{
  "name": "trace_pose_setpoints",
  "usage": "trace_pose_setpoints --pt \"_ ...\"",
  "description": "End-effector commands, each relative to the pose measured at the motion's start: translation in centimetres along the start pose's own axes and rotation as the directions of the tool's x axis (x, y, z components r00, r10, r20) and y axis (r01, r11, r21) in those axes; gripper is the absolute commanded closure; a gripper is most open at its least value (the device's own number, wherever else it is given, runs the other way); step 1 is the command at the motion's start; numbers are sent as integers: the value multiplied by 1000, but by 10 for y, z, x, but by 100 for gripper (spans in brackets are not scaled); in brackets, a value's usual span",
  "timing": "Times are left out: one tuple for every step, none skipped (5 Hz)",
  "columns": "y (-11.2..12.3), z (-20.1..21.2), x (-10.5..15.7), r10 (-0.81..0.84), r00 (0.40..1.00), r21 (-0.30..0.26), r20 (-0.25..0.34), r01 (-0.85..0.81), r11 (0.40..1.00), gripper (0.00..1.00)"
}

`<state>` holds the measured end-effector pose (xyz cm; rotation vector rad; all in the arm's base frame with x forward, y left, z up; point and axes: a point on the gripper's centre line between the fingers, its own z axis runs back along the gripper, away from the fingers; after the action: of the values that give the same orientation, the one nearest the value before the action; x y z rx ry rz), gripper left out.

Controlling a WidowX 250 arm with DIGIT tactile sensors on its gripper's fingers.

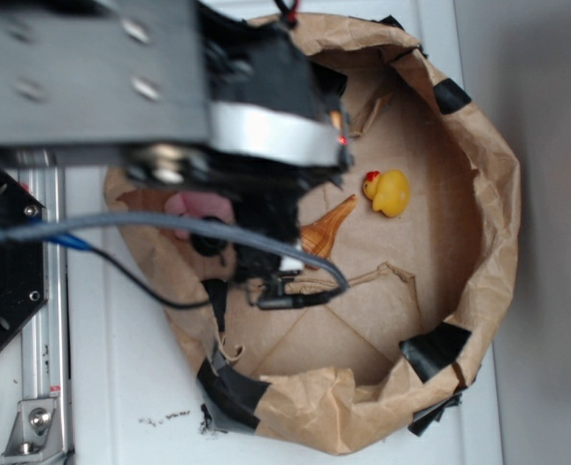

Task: Grab the yellow duck.

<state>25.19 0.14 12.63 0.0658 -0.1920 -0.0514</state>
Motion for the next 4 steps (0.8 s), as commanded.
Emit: trace_pose_setpoints --pt "25 -41 31 21 999 17 43 -22 1000 0" --pt "40 -55 43 168 981 41 97 -173 984 0" --pt "44 -55 48 279 954 44 113 -285 957 0" --pt "41 -69 51 365 930 102 40 -367 925 0"
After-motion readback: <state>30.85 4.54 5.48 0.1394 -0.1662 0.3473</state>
